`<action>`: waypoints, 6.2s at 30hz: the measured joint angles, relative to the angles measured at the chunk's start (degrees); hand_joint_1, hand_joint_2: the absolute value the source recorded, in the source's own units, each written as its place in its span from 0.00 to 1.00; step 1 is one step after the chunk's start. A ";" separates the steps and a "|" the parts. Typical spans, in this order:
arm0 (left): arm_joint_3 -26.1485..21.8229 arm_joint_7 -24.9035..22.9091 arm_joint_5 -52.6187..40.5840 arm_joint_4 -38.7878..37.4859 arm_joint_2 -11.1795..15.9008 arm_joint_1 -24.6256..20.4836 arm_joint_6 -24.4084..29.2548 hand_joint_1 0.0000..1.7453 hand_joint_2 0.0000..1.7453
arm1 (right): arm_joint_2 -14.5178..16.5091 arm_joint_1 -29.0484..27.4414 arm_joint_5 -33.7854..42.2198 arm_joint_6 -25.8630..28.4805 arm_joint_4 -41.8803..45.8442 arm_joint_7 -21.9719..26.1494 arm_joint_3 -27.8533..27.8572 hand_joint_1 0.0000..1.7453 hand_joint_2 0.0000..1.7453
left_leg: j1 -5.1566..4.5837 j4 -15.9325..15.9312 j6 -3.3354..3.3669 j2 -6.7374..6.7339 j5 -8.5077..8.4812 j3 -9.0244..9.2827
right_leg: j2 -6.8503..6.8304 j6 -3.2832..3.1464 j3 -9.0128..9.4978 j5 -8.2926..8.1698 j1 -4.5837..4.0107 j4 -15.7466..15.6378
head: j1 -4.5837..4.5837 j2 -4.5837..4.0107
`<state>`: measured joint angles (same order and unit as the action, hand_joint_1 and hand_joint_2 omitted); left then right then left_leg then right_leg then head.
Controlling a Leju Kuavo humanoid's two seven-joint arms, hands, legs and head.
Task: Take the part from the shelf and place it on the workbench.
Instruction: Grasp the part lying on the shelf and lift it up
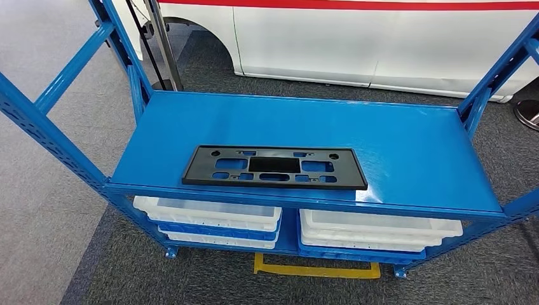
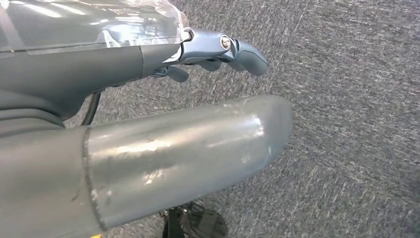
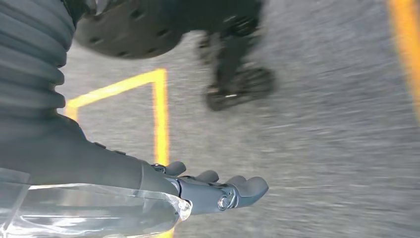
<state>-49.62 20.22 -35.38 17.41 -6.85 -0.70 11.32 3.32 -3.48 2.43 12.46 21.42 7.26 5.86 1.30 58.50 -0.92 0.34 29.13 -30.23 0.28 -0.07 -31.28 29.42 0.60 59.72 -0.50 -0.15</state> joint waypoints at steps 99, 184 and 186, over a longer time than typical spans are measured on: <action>-11.78 7.51 -32.70 -3.81 -2.33 -3.01 0.66 0.00 0.00 | -6.44 13.54 -89.25 26.80 50.28 -33.45 -50.24 0.01 1.00 | -0.35 5.50 -0.20 -0.03 1.68 -4.64 | -0.35 -1.41 -1.54 -2.63 0.05 -1.40 | 0.08 0.00; -11.69 4.71 -35.56 -4.20 -0.08 -4.57 -3.44 0.00 0.00 | -0.14 17.37 -92.28 27.67 25.44 -26.50 -38.75 0.01 1.00 | -0.33 -0.40 1.78 0.15 -1.52 -1.30 | -0.21 -0.36 -3.12 -3.00 -0.48 0.78 | 0.02 0.00; -11.69 4.70 -35.58 -4.21 -0.09 -4.59 -3.44 0.00 0.00 | 0.09 17.34 -92.29 27.68 25.48 -26.13 -38.71 0.01 1.00 | -0.39 -0.53 1.09 0.08 -1.43 -1.31 | -0.18 -0.63 -2.79 -2.78 -0.79 -0.30 | 0.03 0.00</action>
<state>-61.31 24.93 -70.96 13.20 -6.95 -5.30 7.89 3.41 13.86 -89.85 40.14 46.90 -18.87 -32.86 0.91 57.97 0.17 0.42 27.69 -31.54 0.10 -0.70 -34.07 26.65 -0.19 59.41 -0.48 -0.15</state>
